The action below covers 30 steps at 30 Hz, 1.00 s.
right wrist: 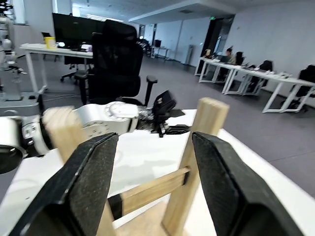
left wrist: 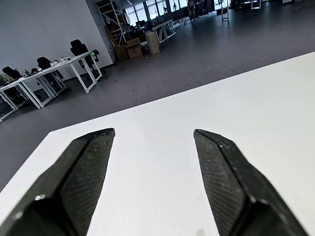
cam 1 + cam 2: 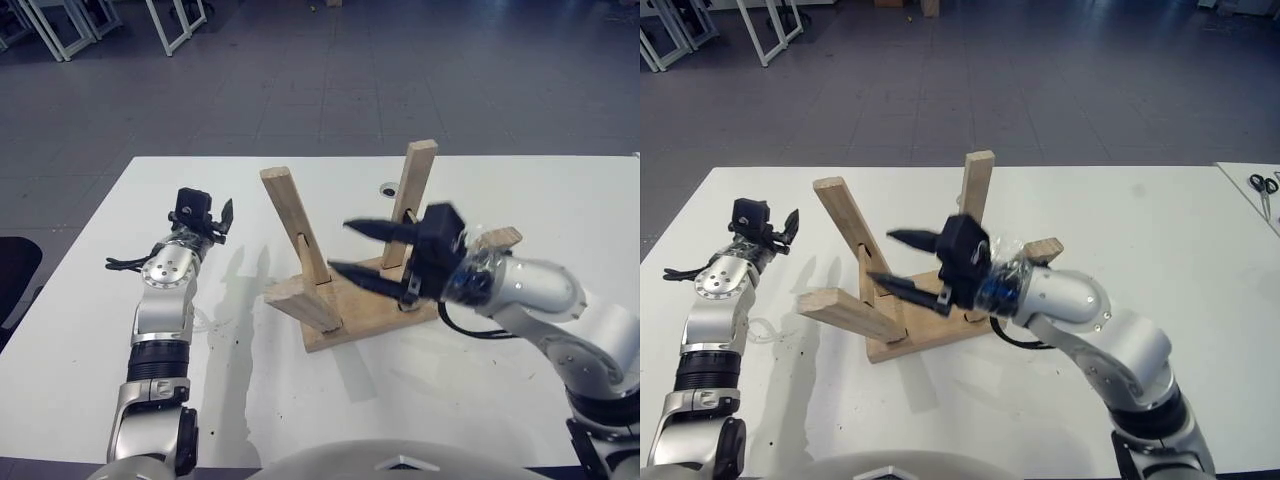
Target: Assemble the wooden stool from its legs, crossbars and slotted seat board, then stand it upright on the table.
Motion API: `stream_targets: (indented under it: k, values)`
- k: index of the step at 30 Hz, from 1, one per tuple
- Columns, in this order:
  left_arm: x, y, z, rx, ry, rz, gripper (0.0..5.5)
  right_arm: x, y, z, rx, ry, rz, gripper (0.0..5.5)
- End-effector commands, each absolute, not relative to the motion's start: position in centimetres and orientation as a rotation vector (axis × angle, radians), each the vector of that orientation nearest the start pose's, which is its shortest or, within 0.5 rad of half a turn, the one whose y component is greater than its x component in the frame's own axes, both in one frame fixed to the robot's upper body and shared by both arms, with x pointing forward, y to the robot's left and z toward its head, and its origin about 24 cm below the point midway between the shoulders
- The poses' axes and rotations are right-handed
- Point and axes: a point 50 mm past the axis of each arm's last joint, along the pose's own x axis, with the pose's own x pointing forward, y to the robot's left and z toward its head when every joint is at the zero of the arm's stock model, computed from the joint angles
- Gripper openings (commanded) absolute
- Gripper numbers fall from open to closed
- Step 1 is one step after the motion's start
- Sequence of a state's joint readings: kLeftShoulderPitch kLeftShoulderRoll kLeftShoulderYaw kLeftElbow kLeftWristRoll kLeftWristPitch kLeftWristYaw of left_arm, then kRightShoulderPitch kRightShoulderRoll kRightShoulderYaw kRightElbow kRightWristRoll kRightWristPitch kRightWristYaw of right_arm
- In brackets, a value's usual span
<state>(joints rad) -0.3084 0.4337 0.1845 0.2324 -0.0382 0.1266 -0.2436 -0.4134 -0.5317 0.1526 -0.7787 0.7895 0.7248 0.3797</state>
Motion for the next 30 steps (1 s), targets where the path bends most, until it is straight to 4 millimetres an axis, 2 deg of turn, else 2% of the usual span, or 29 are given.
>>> stream_targets:
  k: [1, 4, 7, 10, 12, 13, 15, 17, 18, 20, 24, 28, 30]
  values:
    - [30.6, 26.6, 11.9, 0.314, -0.060, -0.038, 2.98, 21.5, -9.5, 25.4, -0.097, -0.328, 1.013, 2.75]
    - [30.1, 27.0, 13.4, 0.294, -0.119, -0.035, 2.98, 21.7, -10.1, 27.7, -0.063, -0.385, 0.956, 2.75]
    - [29.8, 27.2, 14.0, 0.281, -0.150, -0.007, 2.98, 22.9, -12.4, 29.3, -0.090, -0.412, 0.807, 2.75]
    - [28.6, 28.1, 15.6, 0.244, -0.220, -0.023, 2.98, 25.4, -17.9, 29.7, -0.217, -0.368, 0.541, 2.75]
    - [27.8, 28.5, 15.8, 0.239, -0.214, -0.071, 2.98, 26.0, -19.9, 29.5, -0.275, -0.341, 0.477, 2.75]
    - [27.3, 28.9, 15.0, 0.244, -0.159, -0.110, 2.98, 26.4, -20.7, 28.9, -0.304, -0.310, 0.461, 2.75]
    - [25.4, 29.0, 11.7, 0.274, 0.100, -0.278, 2.98, 27.0, -21.9, 26.4, -0.329, -0.209, 0.456, 2.75]
    - [22.9, 27.8, 8.7, 0.238, 0.344, -0.467, 2.98, 27.3, -22.4, 23.2, -0.337, -0.104, 0.476, 2.75]
    - [22.1, 26.9, 7.9, 0.209, 0.415, -0.536, 2.98, 27.3, -22.6, 21.5, -0.332, -0.053, 0.486, 2.75]
    - [21.4, 25.3, 7.2, 0.173, 0.476, -0.620, 2.98, 27.4, -22.9, 18.3, -0.319, 0.042, 0.498, 2.75]
    - [21.6, 22.7, 6.4, 0.138, 0.527, -0.705, 2.98, 27.4, -23.2, 12.6, -0.331, 0.222, 0.512, 2.75]
    - [22.0, 21.5, 4.9, 0.150, 0.589, -0.704, 2.98, 27.2, -21.9, 7.5, -0.379, 0.385, 0.605, 2.75]
    - [22.2, 21.1, 4.4, 0.162, 0.605, -0.705, 2.98, 27.1, -21.5, 5.7, -0.400, 0.428, 0.631, 2.75]
